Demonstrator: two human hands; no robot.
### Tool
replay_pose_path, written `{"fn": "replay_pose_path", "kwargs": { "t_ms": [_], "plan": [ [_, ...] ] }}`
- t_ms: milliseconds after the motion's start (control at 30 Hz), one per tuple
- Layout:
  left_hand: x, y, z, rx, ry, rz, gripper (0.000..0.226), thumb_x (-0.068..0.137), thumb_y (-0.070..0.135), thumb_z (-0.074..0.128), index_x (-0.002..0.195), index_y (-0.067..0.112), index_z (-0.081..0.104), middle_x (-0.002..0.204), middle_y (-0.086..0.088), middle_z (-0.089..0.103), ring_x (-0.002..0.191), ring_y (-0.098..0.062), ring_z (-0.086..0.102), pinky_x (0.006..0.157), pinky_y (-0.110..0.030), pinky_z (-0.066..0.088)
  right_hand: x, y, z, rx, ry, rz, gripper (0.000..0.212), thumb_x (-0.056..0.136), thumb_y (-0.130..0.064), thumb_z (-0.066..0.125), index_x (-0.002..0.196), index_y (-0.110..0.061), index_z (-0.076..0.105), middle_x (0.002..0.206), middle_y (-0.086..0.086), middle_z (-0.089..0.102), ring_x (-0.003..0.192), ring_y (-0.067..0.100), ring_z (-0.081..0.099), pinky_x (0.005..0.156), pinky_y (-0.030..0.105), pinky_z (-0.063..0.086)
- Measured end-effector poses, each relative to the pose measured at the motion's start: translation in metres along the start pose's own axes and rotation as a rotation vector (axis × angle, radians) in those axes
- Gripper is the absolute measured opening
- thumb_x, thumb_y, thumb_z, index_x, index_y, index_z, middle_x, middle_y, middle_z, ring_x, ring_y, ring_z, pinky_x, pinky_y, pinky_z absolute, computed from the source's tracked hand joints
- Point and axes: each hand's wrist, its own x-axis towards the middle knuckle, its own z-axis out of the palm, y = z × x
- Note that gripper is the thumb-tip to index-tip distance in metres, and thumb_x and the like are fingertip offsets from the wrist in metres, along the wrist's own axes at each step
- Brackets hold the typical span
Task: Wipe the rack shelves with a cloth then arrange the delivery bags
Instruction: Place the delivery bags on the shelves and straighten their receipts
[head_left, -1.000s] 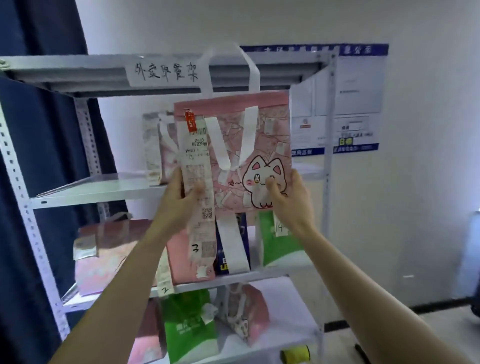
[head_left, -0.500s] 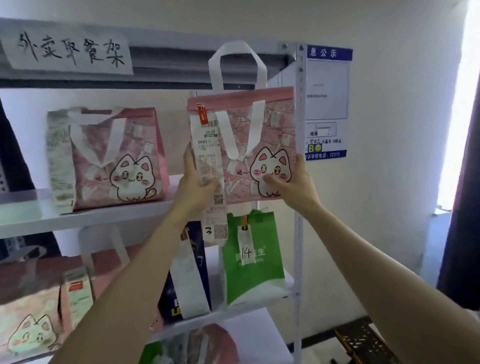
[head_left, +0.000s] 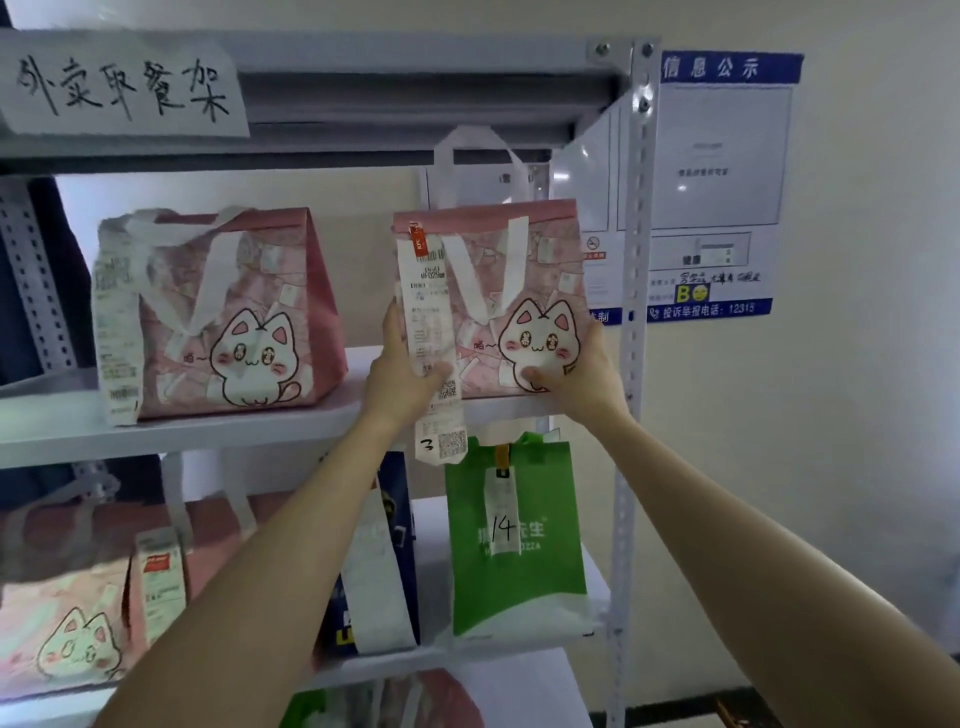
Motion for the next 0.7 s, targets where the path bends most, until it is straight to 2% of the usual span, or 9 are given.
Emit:
{"fn": "replay_pose_path", "kwargs": {
  "t_ms": [67, 133, 200, 300, 400, 500, 600, 700],
  "plan": [
    [0.002, 0.000, 0.004, -0.005, -0.019, -0.022, 0.114, 0.092, 0.016, 0.083, 0.169, 0.036, 0.001, 0.158, 0.005, 0.056, 0.137, -0.024, 0.062, 0.113, -0.056, 0.050, 0.005, 0.002, -0.005, -0.015, -0.023, 0.007, 0.100, 0.075, -0.039, 0.093, 0.151, -0.022, 0.031, 0.147, 0.000, 0.056, 0.119, 0.019, 0.060, 0.100, 0.050, 0.055],
    [0.002, 0.000, 0.007, -0.014, -0.030, -0.036, 0.112, 0.092, 0.015, 0.083, 0.169, 0.035, 0.004, 0.157, 0.005, 0.057, 0.137, -0.024, 0.062, 0.112, -0.059, 0.051, 0.006, 0.004, -0.011, -0.040, -0.035, 0.009, 0.104, 0.076, -0.042, 0.092, 0.155, -0.018, 0.028, 0.153, 0.003, 0.051, 0.134, 0.027, 0.055, 0.108, 0.052, 0.050],
    [-0.001, -0.001, 0.008, -0.037, -0.020, -0.036, 0.110, 0.093, 0.017, 0.083, 0.169, 0.035, 0.006, 0.158, 0.005, 0.056, 0.137, -0.021, 0.061, 0.112, -0.057, 0.051, 0.002, 0.007, -0.017, -0.039, -0.031, -0.002, 0.102, 0.075, -0.046, 0.091, 0.153, -0.020, 0.030, 0.155, 0.001, 0.050, 0.139, 0.029, 0.051, 0.110, 0.052, 0.049],
    [-0.008, -0.004, 0.003, -0.030, 0.031, -0.062, 0.106, 0.095, 0.028, 0.081, 0.170, 0.032, 0.007, 0.162, 0.005, 0.052, 0.142, -0.021, 0.056, 0.113, -0.053, 0.048, -0.012, 0.013, -0.024, -0.093, -0.001, -0.069, 0.099, 0.079, -0.050, 0.087, 0.154, -0.020, 0.030, 0.152, 0.000, 0.048, 0.134, 0.026, 0.053, 0.105, 0.048, 0.052],
    [-0.017, -0.007, -0.010, -0.054, 0.110, -0.072, 0.093, 0.095, 0.028, 0.081, 0.167, 0.032, 0.023, 0.162, 0.000, 0.049, 0.145, -0.022, 0.052, 0.116, -0.048, 0.048, -0.028, 0.005, -0.028, -0.184, 0.192, -0.221, 0.083, 0.086, -0.047, 0.080, 0.150, -0.018, 0.035, 0.142, 0.001, 0.048, 0.124, 0.021, 0.056, 0.093, 0.035, 0.052],
    [-0.033, -0.011, -0.034, -0.073, 0.168, -0.014, 0.077, 0.095, 0.027, 0.081, 0.160, 0.028, 0.040, 0.146, 0.002, 0.060, 0.127, -0.014, 0.063, 0.108, -0.038, 0.055, -0.044, -0.025, -0.020, -0.136, 0.321, -0.391, 0.059, 0.093, -0.039, 0.073, 0.140, -0.015, 0.046, 0.131, 0.001, 0.055, 0.114, 0.016, 0.055, 0.094, 0.031, 0.051],
    [-0.049, -0.021, -0.067, -0.021, 0.255, 0.034, 0.053, 0.097, 0.024, 0.079, 0.143, 0.031, 0.054, 0.127, 0.012, 0.068, 0.111, 0.000, 0.067, 0.100, -0.030, 0.058, -0.056, -0.063, 0.010, 0.003, 0.169, -0.520, 0.034, 0.097, -0.034, 0.068, 0.126, -0.020, 0.055, 0.114, -0.008, 0.061, 0.097, 0.005, 0.058, 0.085, 0.026, 0.054],
    [-0.060, -0.036, -0.111, 0.019, 0.384, 0.050, 0.040, 0.099, 0.020, 0.077, 0.135, 0.027, 0.060, 0.114, 0.010, 0.071, 0.102, -0.003, 0.069, 0.091, -0.031, 0.062, -0.067, -0.096, 0.060, 0.058, -0.060, -0.539, 0.031, 0.097, -0.040, 0.068, 0.121, -0.025, 0.056, 0.107, -0.012, 0.063, 0.094, 0.005, 0.064, 0.084, 0.034, 0.060]
  ]
}}
